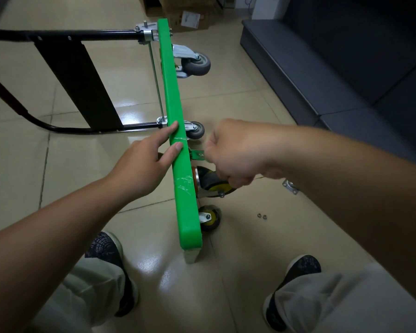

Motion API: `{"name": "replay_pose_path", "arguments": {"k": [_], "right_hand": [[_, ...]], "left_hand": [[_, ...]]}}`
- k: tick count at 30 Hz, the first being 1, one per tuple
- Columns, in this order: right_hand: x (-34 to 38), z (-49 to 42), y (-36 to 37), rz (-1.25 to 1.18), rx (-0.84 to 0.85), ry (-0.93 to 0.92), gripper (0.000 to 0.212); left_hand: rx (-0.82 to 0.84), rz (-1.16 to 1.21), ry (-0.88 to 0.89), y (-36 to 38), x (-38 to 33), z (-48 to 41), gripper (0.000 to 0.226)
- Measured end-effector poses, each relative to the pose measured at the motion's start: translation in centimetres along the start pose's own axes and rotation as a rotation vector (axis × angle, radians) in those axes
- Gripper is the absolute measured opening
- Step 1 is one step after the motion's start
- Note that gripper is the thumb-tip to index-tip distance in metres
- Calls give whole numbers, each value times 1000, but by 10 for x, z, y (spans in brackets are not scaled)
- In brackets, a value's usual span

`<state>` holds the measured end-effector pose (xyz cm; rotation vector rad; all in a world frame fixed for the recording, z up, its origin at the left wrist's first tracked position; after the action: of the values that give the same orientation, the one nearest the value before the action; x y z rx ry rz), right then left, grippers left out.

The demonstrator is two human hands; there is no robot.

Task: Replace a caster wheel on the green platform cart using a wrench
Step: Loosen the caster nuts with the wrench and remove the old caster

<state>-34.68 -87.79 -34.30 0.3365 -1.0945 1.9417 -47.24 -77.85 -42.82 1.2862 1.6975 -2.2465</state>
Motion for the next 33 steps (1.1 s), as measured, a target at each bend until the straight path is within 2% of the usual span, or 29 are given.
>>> {"name": "replay_pose_path", "arguments": {"k": [3, 6, 10, 13, 16, 17, 21, 26, 27, 29, 30, 31, 33], "right_hand": [[2, 11, -6, 184, -143, -129, 29], [-2, 18, -3, 211, -154, -142, 22], [-13, 23, 6, 166, -213, -100, 27], [-18, 24, 15, 125, -264, -104, 14], [-22, 21, 19, 65, -250, -78, 11], [-20, 20, 18, 63, -255, -79, 12], [-10, 15, 13, 121, -253, -103, 38], [13, 7, 4, 205, -193, -168, 34], [25, 9, 5, 257, -141, -201, 27], [45, 8, 11, 624, -48, -206, 3], [52, 10, 17, 858, -8, -239, 14], [58, 12, 20, 984, 18, -270, 18], [58, 6, 23, 985, 27, -254, 8]], "left_hand": [[9, 8, 3, 1, 0, 0, 57], [3, 16, 6, 1, 0, 1, 57], [0, 23, 2, 1, 1, 0, 56], [0, 25, 7, 1, 0, 1, 57], [3, 42, 10, 1, -1, 2, 57], [0, 44, 9, 1, -1, 2, 57], [-6, 28, 8, 1, -2, 2, 57], [-23, 3, 24, -2, -5, 2, 56], [-17, 2, 28, -1, -6, 2, 56], [3, 5, 33, -1, -6, 2, 54], [9, 9, 34, -1, -6, 1, 53], [11, 14, 33, -1, -6, 1, 52], [10, 1, 27, -3, -6, 1, 53]]}}
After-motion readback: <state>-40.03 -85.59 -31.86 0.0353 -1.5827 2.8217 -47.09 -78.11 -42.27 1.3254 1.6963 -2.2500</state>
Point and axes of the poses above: each hand's wrist, its own z-axis away from the middle knuckle, its own y-axis out of the palm, x = y × z, the point moved 7 cm from there along -z, towards the middle knuckle, and after that the axes turned 8 degrees about -z, right-handed, at the moved point
